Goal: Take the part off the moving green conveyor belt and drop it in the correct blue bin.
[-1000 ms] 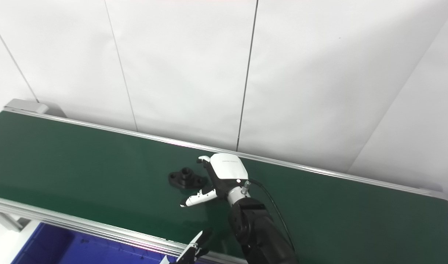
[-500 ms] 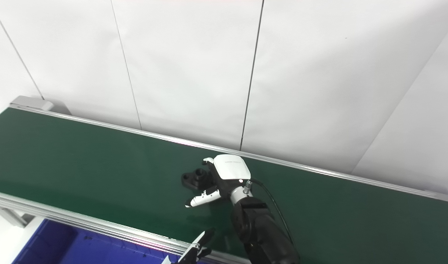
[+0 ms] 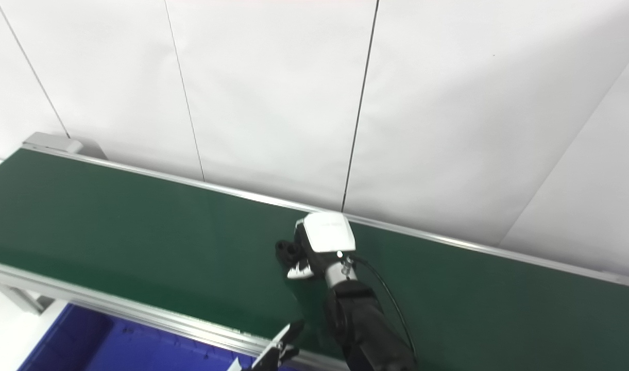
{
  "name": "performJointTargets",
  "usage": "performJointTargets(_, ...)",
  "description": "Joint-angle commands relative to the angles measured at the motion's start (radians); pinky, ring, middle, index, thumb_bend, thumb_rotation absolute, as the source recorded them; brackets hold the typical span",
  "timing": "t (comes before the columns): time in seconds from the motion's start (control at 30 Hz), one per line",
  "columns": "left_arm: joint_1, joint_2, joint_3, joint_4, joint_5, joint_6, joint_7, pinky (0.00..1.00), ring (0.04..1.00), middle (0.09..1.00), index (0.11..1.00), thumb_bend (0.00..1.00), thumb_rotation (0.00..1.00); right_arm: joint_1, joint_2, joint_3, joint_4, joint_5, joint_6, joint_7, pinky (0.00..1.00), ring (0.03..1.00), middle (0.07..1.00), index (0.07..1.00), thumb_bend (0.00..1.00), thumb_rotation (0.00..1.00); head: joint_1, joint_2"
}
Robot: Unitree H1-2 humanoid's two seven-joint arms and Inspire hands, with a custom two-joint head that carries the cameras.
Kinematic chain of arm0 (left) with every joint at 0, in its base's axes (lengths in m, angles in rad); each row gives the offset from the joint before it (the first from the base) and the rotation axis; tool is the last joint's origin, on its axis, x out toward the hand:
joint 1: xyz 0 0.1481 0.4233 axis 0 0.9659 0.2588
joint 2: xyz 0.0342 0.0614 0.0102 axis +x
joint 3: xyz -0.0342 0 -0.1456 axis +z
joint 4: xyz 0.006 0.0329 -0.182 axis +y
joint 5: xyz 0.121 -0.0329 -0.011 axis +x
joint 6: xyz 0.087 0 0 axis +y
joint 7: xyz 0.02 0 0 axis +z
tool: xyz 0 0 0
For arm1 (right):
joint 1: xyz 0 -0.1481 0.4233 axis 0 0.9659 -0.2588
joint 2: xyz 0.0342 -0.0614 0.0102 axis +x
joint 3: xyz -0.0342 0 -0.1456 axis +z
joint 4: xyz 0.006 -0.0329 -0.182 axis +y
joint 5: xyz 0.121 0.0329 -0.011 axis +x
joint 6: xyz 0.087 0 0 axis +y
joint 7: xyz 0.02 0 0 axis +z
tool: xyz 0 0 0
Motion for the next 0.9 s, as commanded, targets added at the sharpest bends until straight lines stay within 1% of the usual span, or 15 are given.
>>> performJointTargets(0.0,0.023,-0.054,-0.059,-0.044,-0.003,-0.009,0.000,0.93,1.000,0.993,0.980,0.88,0.68,0.005,-0.017,0.019,0.043,-0.035,0.075,0.019,0.04,0.099,0.176,0.478,0.52,0.12,-0.001,0.001)
performJointTargets(0.1,0.026,-0.052,-0.058,-0.052,-0.003,-0.001,-0.003,0.93,1.000,0.996,0.983,0.88,0.68,0.007,-0.033,0.056,0.055,-0.068,0.111,0.059,0.03,0.086,0.162,0.474,0.52,0.12,-0.003,0.006)
performJointTargets(0.23,0.028,-0.050,-0.056,-0.064,0.016,0.007,0.000,0.95,1.000,0.995,0.983,0.87,0.70,0.024,-0.050,0.072,0.065,-0.078,0.116,0.030,0.03,0.096,0.172,0.472,0.52,0.12,-0.004,0.008)
performJointTargets(0.43,0.029,-0.043,-0.054,-0.067,0.019,0.011,-0.001,0.96,1.000,0.990,0.979,0.87,0.70,0.049,-0.062,0.060,0.041,-0.055,0.117,0.036,0.03,0.098,0.173,0.473,0.52,0.12,-0.015,0.013)
performJointTargets(0.5,0.030,-0.041,-0.054,-0.072,0.010,0.018,-0.005,0.95,1.000,0.991,0.978,0.87,0.70,0.066,-0.066,0.048,0.017,-0.037,0.107,0.018,0.03,0.102,0.177,0.473,0.52,0.12,-0.022,0.017)
performJointTargets(0.53,0.031,-0.040,-0.054,-0.072,0.005,0.019,-0.006,0.95,1.000,0.992,0.978,0.87,0.69,0.078,-0.070,0.035,-0.004,-0.019,0.095,0.012,0.04,0.105,0.179,0.474,0.52,0.12,-0.028,0.019)
performJointTargets(0.67,0.031,-0.034,-0.050,-0.084,-0.013,0.033,-0.011,0.95,1.000,0.998,0.986,0.87,0.70,0.118,-0.087,-0.015,-0.117,0.045,0.076,0.036,0.07,0.132,0.211,0.479,0.51,0.12,-0.054,0.030)
performJointTargets(0.7,0.031,-0.031,-0.048,-0.091,-0.019,0.039,-0.013,0.96,1.000,0.999,0.988,0.87,0.70,0.134,-0.096,-0.031,-0.165,0.061,0.075,0.036,0.07,0.135,0.215,0.479,0.51,0.12,-0.071,0.038)
performJointTargets(0.73,0.031,-0.029,-0.047,-0.095,-0.023,0.043,-0.014,0.96,1.000,1.000,0.995,0.87,0.71,0.145,-0.103,-0.041,-0.199,0.072,0.075,0.037,0.08,0.143,0.224,0.483,0.51,0.13,-0.071,0.038)
performJointTargets(0.77,0.033,-0.026,-0.046,-0.102,-0.029,0.048,-0.016,0.97,1.000,1.000,0.998,0.87,0.71,0.161,-0.115,-0.049,-0.250,0.077,0.078,0.043,0.09,0.146,0.228,0.484,0.51,0.13,-0.094,0.046)
performJointTargets(0.8,0.034,-0.024,-0.045,-0.107,-0.033,0.051,-0.017,0.97,1.000,1.000,1.000,0.87,0.72,0.172,-0.123,-0.055,-0.285,0.080,0.081,0.049,0.11,0.165,0.253,0.487,0.51,0.14,-0.094,0.046)
performJointTargets(0.83,0.037,-0.021,-0.044,-0.116,-0.037,0.056,-0.018,0.98,1.000,1.000,1.000,0.88,0.74,0.189,-0.132,-0.066,-0.339,0.084,0.090,0.060,0.11,0.167,0.258,0.489,0.51,0.13,-0.122,0.057)
performJointTargets(0.87,0.039,-0.018,-0.043,-0.123,-0.041,0.062,-0.019,0.98,1.000,1.000,1.000,0.88,0.74,0.201,-0.137,-0.074,-0.377,0.086,0.097,0.069,0.11,0.167,0.258,0.489,0.51,0.13,-0.127,0.059)
